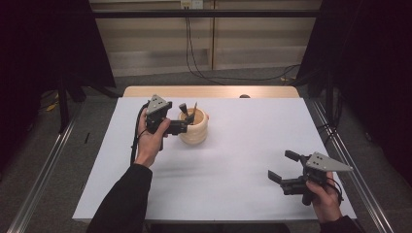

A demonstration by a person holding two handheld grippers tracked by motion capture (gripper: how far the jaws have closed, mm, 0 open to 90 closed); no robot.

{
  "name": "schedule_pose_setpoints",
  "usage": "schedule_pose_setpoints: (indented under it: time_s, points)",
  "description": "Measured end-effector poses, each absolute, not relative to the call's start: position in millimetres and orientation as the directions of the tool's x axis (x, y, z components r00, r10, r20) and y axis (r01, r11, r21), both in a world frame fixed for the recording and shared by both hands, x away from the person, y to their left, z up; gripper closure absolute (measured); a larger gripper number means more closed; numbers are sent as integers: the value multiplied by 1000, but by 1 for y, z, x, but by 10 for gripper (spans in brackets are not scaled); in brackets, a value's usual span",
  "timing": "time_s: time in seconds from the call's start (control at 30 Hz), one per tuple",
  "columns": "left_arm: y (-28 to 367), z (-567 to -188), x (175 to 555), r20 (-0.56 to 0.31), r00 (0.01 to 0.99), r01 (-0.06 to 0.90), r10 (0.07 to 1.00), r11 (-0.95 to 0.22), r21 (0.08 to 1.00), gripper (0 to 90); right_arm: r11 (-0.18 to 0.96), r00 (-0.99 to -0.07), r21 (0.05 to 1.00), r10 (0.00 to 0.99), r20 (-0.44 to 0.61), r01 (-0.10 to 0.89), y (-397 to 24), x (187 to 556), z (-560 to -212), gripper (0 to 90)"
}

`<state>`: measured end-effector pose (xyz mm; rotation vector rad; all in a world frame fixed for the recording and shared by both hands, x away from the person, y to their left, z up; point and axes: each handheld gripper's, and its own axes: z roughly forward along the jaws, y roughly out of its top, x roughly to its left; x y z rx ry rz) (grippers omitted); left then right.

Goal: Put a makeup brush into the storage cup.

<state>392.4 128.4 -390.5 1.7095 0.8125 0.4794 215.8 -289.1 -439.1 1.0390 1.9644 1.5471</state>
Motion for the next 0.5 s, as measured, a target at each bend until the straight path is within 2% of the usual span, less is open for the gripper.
schedule_pose_setpoints:
  time_s: [0.23,0.5]
  points:
    - [136,-387,385,-114,673,288,730,-117,951,21,107,-633,951,767,108,291,-289,215,-439,2]
    - [141,-386,369,-99,678,277,728,-128,952,23,95,-622,952,775,112,290,-289,214,-438,0]
